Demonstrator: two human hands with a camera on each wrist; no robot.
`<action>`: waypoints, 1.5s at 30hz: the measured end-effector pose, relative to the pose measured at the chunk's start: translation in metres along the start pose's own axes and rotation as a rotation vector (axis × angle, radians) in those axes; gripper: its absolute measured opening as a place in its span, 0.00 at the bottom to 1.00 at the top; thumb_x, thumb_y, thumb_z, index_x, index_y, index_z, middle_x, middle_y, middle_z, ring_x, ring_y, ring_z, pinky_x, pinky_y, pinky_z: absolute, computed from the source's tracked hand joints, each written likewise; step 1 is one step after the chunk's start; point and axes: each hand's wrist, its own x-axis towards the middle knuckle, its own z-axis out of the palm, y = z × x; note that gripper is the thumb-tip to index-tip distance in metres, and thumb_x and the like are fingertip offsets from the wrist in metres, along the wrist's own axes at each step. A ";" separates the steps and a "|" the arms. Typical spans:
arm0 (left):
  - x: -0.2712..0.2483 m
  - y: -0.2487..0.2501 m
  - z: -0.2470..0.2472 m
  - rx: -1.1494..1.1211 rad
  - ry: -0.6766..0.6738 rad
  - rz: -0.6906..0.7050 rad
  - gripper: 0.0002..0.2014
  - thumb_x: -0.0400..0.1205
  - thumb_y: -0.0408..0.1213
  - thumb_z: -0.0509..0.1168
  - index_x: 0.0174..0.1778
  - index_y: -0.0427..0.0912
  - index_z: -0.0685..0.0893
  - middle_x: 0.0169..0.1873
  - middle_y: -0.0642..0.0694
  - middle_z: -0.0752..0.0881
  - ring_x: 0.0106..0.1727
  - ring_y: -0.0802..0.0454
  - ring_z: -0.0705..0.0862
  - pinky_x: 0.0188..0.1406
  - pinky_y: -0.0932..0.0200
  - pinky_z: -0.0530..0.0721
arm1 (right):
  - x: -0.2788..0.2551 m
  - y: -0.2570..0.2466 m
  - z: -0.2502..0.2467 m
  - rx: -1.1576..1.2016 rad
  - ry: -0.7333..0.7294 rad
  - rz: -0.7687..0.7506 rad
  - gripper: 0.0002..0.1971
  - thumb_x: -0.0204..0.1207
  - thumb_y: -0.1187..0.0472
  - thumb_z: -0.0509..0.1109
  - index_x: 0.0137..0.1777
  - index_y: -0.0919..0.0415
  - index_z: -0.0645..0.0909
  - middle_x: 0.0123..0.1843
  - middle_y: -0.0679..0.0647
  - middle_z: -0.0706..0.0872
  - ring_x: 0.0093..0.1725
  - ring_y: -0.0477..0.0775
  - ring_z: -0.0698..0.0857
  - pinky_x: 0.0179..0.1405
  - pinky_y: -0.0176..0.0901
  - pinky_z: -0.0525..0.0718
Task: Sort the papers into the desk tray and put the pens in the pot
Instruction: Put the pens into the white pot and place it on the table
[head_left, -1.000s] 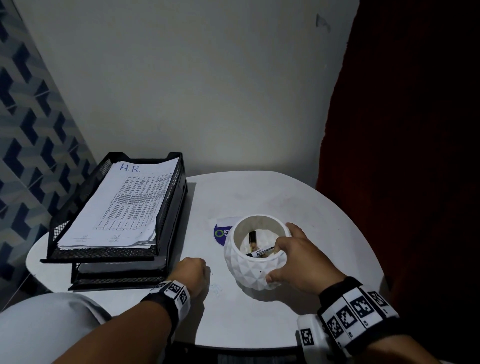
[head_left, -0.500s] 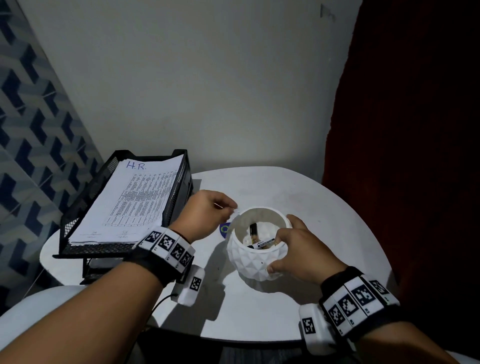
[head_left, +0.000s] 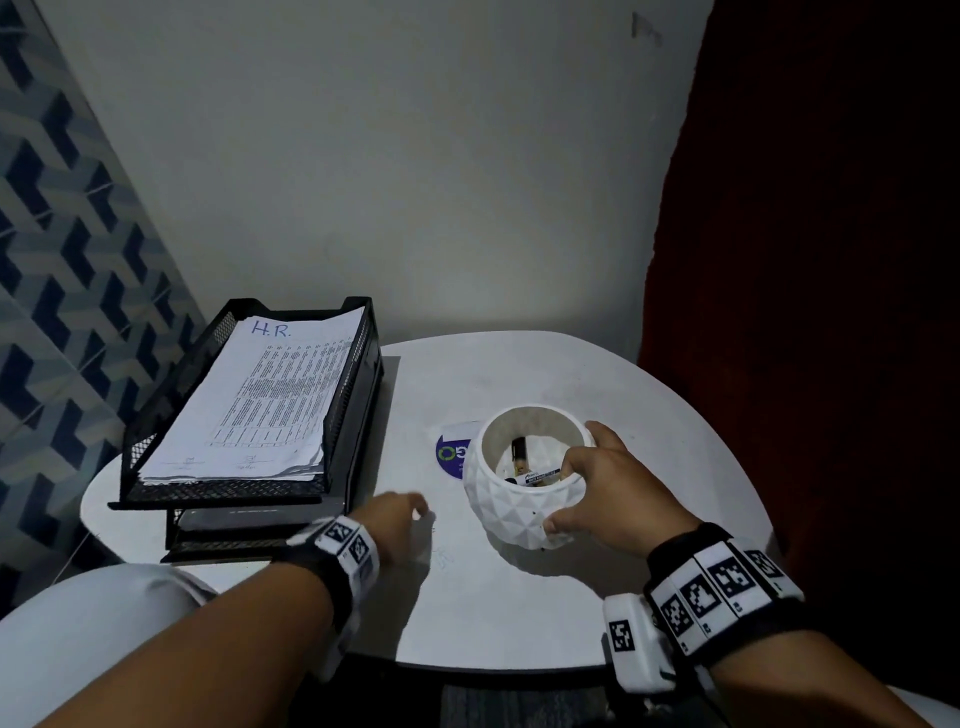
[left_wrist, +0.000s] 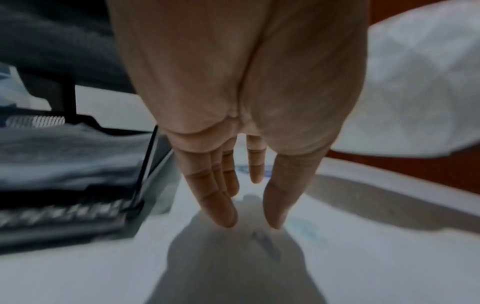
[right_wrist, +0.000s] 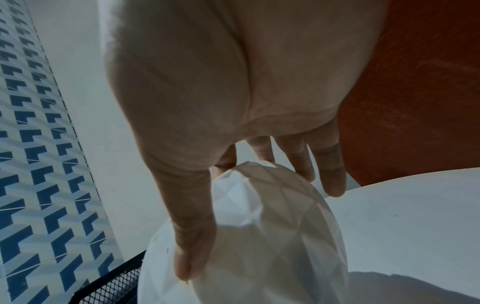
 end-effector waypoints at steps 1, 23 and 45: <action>0.000 -0.001 0.012 0.008 -0.029 -0.004 0.20 0.81 0.46 0.68 0.70 0.53 0.80 0.65 0.43 0.85 0.65 0.46 0.86 0.61 0.60 0.81 | 0.000 0.000 0.000 0.001 0.001 -0.003 0.24 0.54 0.43 0.89 0.39 0.45 0.77 0.83 0.46 0.63 0.65 0.55 0.84 0.65 0.53 0.85; 0.026 0.001 0.041 0.228 0.097 0.190 0.11 0.81 0.33 0.61 0.48 0.45 0.90 0.44 0.46 0.84 0.57 0.43 0.86 0.45 0.61 0.73 | 0.007 0.001 0.011 -0.014 -0.033 0.005 0.24 0.53 0.44 0.90 0.41 0.47 0.79 0.86 0.46 0.61 0.68 0.56 0.83 0.66 0.52 0.85; 0.015 -0.006 0.038 -0.015 0.153 0.014 0.17 0.81 0.48 0.61 0.27 0.46 0.72 0.39 0.45 0.88 0.49 0.42 0.89 0.45 0.60 0.82 | 0.003 -0.003 0.009 -0.013 -0.044 0.023 0.25 0.54 0.45 0.90 0.45 0.50 0.82 0.86 0.44 0.60 0.67 0.54 0.83 0.65 0.49 0.85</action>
